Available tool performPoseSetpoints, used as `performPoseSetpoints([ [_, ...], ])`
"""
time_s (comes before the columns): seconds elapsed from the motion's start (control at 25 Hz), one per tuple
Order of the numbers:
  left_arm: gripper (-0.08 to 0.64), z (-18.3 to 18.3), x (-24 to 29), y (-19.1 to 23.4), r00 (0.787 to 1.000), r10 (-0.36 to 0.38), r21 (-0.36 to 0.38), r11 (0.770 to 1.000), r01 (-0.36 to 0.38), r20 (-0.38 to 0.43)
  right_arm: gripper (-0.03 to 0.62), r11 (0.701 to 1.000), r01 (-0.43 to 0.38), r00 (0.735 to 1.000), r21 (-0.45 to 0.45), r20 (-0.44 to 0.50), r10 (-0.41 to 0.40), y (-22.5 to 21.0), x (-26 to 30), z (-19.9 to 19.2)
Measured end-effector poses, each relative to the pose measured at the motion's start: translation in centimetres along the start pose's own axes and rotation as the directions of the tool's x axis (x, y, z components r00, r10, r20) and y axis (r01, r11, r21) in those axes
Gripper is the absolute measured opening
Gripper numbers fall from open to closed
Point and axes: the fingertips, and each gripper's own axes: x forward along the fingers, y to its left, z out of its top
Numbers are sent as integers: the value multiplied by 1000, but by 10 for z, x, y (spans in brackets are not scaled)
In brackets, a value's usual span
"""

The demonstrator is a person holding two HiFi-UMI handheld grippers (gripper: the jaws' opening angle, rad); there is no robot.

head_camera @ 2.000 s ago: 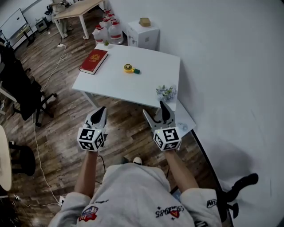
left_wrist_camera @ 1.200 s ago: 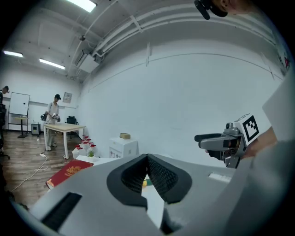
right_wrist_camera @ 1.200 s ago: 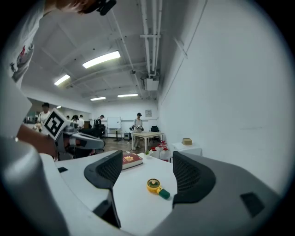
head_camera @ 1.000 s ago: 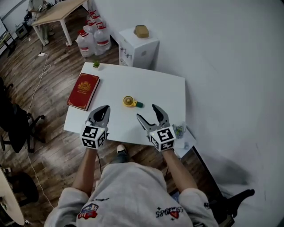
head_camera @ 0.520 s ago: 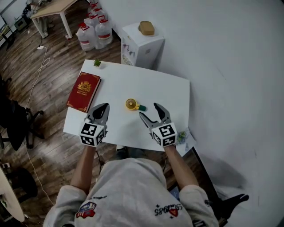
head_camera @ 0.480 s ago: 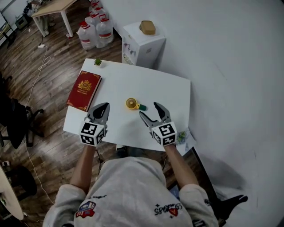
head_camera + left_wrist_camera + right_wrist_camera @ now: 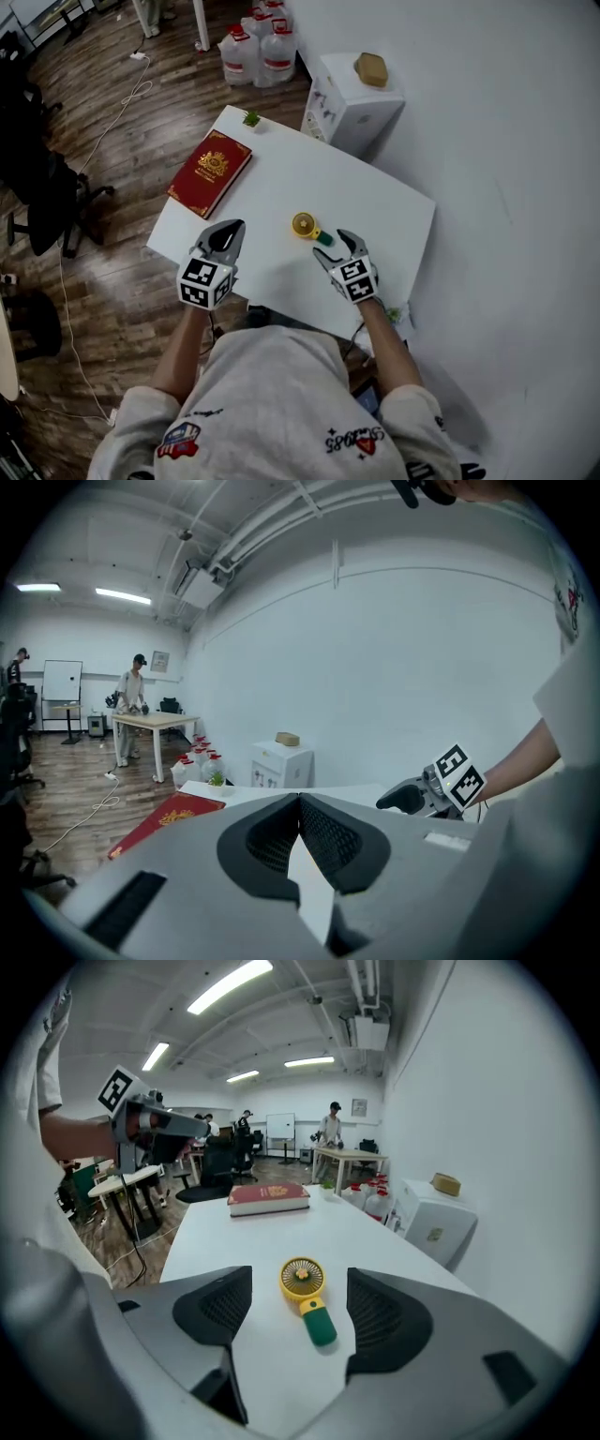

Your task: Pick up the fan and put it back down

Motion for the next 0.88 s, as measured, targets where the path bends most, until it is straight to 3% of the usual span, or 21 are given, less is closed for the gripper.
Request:
performPoseSetpoints([
  [0.24,5,-21,-31,28,992,123,-42,991,-125,-37,305,988,-112,979,-107,-180,91,-10,48,-33],
  [0.4,3,-33,-50,43,979,192,-73,978,-196,-66,287,974,-199,940,-104,-303,159,-9,73,-49],
  [0.52,5,-45,-61,52,970,229,-86,968,-235,-81,285,964,-219,931,-150,-330,160,-14,96,-49],
  [0.88,5,-70,-89,70,942,314,-115,938,-327,-122,258,944,-284,876,-166,-446,184,-15,144,-68],
])
